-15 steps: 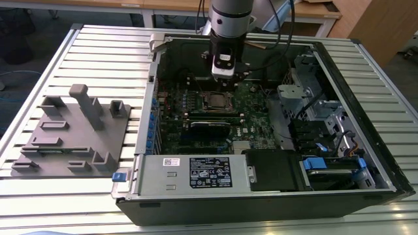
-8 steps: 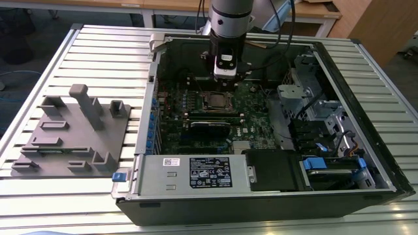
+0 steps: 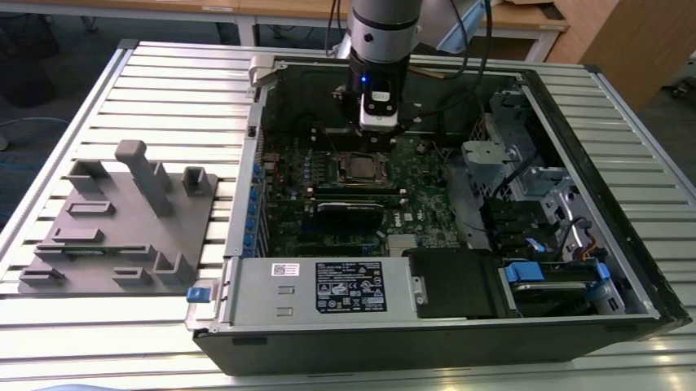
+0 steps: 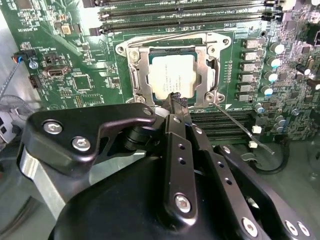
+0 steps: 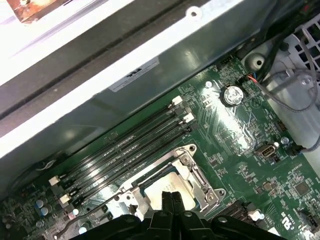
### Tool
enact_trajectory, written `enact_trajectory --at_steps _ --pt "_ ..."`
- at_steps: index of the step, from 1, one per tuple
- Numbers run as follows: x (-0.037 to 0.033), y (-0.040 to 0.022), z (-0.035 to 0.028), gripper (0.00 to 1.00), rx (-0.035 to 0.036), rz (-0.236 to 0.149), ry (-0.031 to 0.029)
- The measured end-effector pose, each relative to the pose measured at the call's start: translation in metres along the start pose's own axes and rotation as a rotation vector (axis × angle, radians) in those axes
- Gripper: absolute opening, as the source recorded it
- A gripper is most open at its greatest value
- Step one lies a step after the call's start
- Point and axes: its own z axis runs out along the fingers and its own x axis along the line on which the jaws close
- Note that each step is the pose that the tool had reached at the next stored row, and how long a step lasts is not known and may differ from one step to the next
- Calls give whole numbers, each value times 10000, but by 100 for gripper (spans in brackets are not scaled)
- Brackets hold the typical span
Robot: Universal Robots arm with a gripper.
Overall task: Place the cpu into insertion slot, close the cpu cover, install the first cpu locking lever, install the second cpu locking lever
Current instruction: 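Close the cpu cover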
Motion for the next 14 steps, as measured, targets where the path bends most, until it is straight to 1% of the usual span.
enact_trajectory --at_steps 14 --pt "5 -4 1 10 -49 -1004 87"
